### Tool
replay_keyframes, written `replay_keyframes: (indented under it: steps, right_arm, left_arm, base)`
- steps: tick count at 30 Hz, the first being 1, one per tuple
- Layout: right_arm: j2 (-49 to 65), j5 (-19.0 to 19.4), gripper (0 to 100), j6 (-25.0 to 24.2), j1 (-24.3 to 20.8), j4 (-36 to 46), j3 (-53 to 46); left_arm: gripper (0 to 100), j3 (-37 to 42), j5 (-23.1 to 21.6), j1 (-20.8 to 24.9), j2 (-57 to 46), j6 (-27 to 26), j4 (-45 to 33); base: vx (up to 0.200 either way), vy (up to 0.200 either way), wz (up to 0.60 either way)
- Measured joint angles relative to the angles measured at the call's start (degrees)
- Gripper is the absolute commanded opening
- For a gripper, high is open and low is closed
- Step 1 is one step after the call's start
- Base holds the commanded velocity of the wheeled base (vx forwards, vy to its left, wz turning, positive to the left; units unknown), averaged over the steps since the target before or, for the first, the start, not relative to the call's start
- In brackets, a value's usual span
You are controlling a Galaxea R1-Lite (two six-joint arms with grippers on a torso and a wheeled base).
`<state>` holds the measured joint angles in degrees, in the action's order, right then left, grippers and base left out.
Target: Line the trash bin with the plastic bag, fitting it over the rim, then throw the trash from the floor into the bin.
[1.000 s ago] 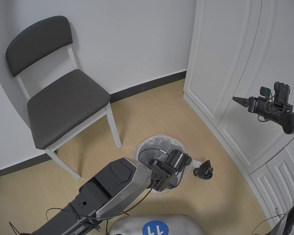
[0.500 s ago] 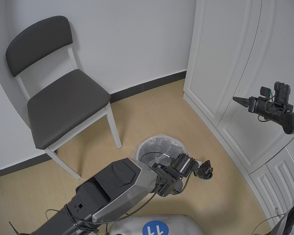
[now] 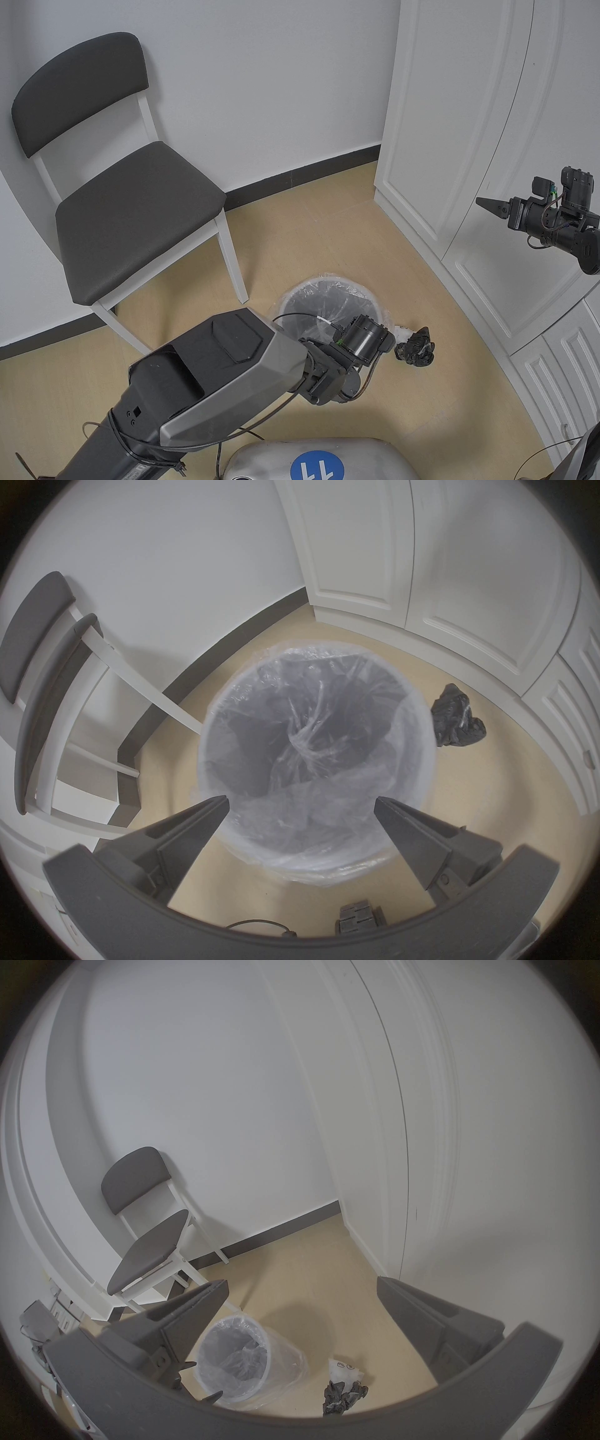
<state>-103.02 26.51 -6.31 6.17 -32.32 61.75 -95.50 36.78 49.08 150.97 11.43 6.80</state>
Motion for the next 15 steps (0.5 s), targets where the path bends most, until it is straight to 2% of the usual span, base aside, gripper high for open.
replay_keyframes:
  steps: [11,15]
  right_arm:
    - [0.1,0.0,100,0.0,0.0,0.0,0.0]
    - [0.1,0.0,100,0.0,0.0,0.0,0.0]
  left_arm:
    - [100,-3.1,0.0,-3.9,0.4,-0.8,-0.1]
    - [100,-5.1,0.1,-4.7,2.4,-3.0,-0.5]
  base:
    - [0.000,0.000,0.00]
    - [0.000,0.000,0.00]
